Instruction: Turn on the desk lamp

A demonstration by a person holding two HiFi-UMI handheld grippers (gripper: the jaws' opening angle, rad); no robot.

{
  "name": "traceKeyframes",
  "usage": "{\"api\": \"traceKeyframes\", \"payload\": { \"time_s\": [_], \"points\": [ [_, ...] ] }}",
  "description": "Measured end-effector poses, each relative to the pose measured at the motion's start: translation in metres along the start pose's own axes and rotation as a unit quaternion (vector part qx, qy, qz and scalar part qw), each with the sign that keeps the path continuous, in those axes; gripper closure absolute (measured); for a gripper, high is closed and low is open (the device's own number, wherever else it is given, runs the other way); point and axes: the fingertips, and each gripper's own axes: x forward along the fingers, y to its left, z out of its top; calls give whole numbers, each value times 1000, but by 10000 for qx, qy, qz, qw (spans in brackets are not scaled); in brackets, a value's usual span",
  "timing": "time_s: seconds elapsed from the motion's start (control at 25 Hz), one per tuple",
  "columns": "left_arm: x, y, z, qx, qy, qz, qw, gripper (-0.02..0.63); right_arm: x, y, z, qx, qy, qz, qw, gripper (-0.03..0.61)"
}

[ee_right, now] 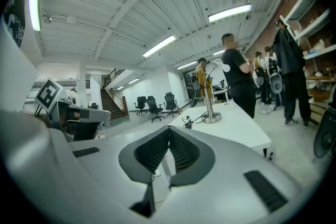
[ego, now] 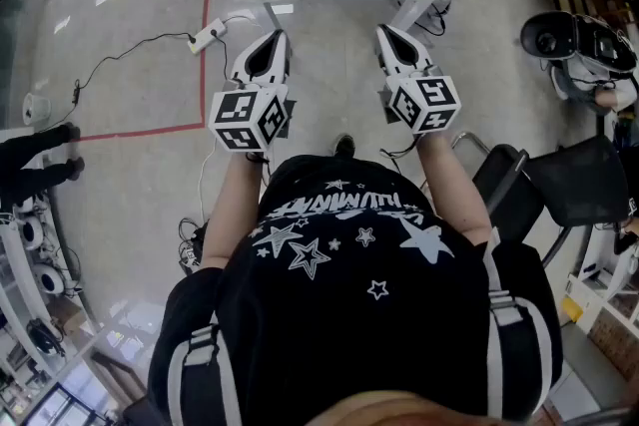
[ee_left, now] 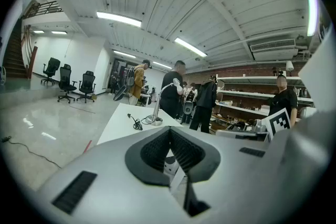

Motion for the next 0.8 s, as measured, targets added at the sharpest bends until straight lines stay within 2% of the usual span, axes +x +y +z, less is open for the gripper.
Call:
{"api": "traceKeyframes", "payload": {
  "time_s": [0.44,0.8],
  "points": [
    [28,-6,-2,-48,150,57,9999,604,16,-41,18,247,-101,-184,9995,574],
    [84,35,3,-134,153,14,9998,604,61,-65,18,222,-10,-339,9992,574]
  ]
}}
